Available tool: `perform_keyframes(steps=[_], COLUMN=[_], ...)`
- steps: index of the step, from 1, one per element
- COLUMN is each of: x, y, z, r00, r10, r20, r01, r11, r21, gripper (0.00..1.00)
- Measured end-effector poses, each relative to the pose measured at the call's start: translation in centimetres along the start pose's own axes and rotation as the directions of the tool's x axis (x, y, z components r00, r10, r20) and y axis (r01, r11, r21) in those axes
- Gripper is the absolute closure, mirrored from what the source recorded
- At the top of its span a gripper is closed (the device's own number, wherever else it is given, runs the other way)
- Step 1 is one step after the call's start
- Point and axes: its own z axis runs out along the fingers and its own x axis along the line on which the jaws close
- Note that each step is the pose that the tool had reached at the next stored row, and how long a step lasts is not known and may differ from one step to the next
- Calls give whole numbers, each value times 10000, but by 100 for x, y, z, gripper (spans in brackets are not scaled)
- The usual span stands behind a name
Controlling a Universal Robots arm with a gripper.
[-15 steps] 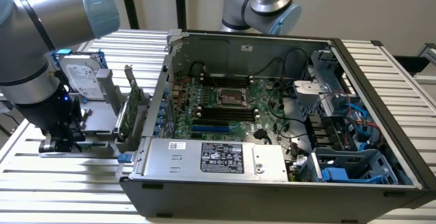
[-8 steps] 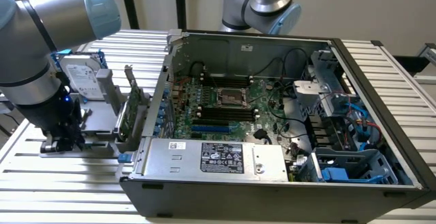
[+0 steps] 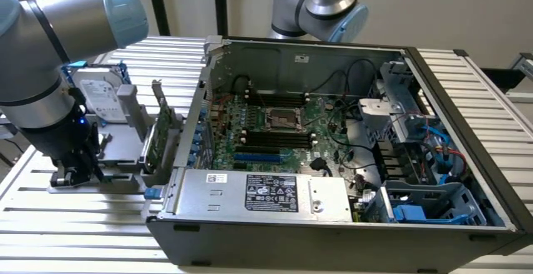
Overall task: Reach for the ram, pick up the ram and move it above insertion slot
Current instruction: 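Pick up the ram and move it above insertion slot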
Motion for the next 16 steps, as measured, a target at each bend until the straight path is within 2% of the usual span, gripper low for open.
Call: perform_keyframes(steps=[9, 16], x=[0, 1], y=[-2, -2], z=[2, 2], r00=[9975, 9975], r10=[701, 713], r20=[14, 15], r01=[-701, -713], r11=[9975, 9975], r21=[8, 6], gripper=[87, 87])
